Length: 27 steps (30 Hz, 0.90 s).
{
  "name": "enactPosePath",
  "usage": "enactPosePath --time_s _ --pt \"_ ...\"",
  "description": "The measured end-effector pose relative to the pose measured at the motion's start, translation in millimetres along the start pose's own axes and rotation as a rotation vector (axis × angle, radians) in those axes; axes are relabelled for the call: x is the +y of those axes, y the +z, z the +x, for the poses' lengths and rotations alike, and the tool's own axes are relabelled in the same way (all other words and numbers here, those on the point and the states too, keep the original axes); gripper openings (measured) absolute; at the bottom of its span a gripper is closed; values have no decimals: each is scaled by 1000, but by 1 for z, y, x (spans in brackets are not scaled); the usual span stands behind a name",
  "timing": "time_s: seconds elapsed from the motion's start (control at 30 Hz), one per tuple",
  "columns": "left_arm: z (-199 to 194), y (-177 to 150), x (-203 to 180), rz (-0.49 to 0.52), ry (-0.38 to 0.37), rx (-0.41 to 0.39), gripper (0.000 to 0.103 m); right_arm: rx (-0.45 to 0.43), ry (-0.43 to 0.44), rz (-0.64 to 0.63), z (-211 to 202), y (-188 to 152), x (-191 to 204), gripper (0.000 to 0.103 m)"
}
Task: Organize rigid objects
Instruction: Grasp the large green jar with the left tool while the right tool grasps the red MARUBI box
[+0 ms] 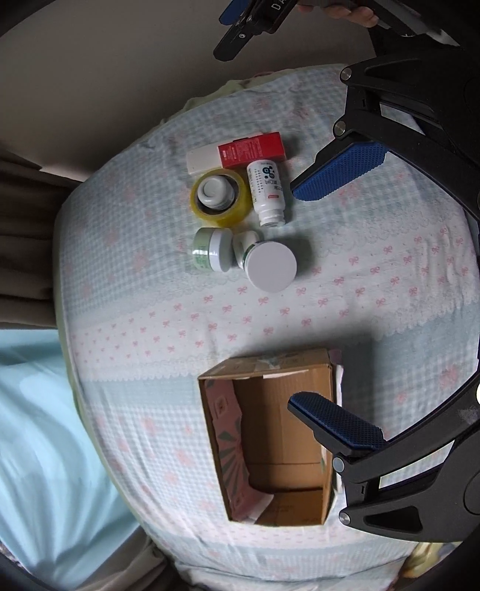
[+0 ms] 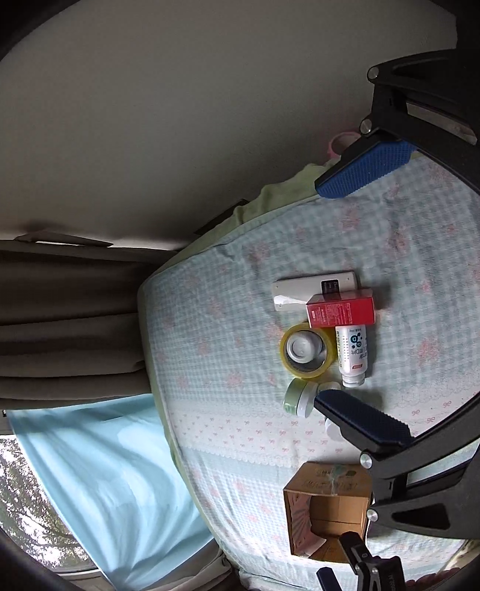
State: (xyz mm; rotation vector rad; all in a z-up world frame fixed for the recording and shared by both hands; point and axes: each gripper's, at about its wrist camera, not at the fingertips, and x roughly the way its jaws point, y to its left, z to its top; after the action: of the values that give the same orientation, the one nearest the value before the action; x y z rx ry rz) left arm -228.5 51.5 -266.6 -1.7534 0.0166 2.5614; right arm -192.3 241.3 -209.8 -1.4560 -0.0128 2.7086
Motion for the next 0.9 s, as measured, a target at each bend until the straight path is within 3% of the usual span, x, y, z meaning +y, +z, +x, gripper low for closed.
enactPosePath --time_s 0.3,0.6,0.9 --pt "116 20 -24 11 57 195 103 265 -63 -22 133 -7 11 103" --pt "187 25 -26 -13 63 326 103 425 -143 -74 199 -11 32 102" --pt "228 20 -21 -78 -7 407 103 525 -213 -108 230 -21 44 77"
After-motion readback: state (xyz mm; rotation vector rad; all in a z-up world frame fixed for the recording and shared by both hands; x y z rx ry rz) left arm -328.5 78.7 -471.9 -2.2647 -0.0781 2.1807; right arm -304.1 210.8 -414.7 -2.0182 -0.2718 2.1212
